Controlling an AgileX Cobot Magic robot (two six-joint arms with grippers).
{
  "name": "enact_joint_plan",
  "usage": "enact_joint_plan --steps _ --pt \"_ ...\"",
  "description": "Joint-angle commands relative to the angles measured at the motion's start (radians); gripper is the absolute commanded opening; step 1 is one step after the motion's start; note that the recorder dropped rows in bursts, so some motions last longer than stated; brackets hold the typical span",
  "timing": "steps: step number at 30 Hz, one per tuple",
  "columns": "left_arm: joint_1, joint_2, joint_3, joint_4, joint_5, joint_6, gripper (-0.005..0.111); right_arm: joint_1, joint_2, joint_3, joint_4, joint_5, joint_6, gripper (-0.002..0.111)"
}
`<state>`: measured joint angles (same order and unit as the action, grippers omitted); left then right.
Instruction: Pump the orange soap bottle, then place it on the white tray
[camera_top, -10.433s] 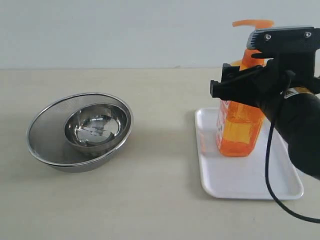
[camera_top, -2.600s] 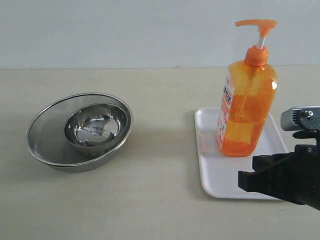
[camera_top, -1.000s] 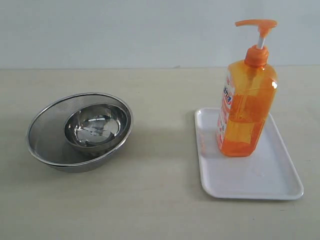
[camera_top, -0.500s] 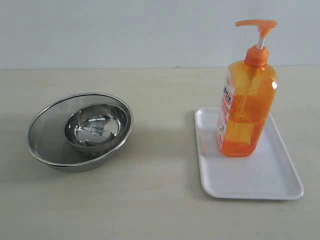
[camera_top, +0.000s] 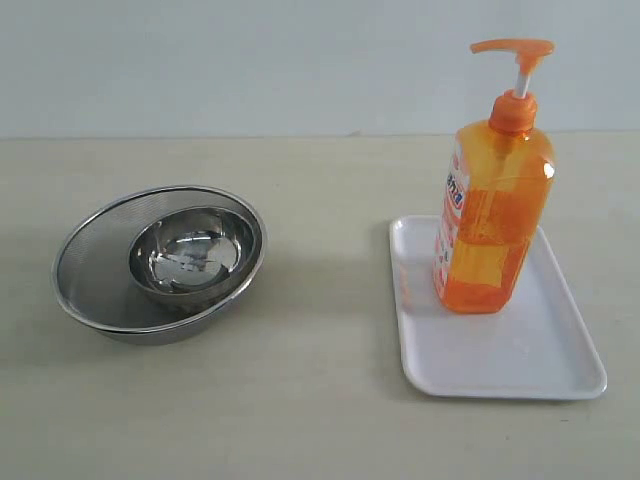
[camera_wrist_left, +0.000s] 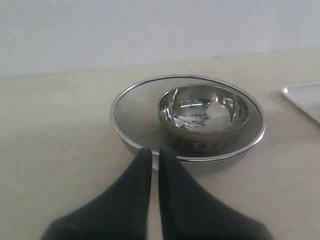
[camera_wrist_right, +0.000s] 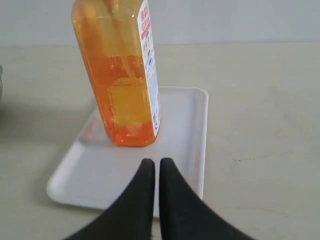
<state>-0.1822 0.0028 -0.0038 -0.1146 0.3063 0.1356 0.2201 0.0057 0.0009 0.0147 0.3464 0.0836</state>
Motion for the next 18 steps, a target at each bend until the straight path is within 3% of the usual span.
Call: enact_joint_plan --steps 1,6,18 --pt "0.003 -0.003 0.004 0.002 0.001 -0.010 0.005 -0.035 -0.006 -0.001 -0.007 0.005 -0.007 0.000" --pt "0.003 -0.003 0.004 0.002 0.001 -0.010 0.005 -0.115 -0.006 -0.001 -0.003 0.027 -0.001 0.000" --pt "0.003 -0.003 0.004 0.002 0.001 -0.010 0.005 -0.121 -0.006 -0.001 -0.003 0.019 -0.003 0.000"
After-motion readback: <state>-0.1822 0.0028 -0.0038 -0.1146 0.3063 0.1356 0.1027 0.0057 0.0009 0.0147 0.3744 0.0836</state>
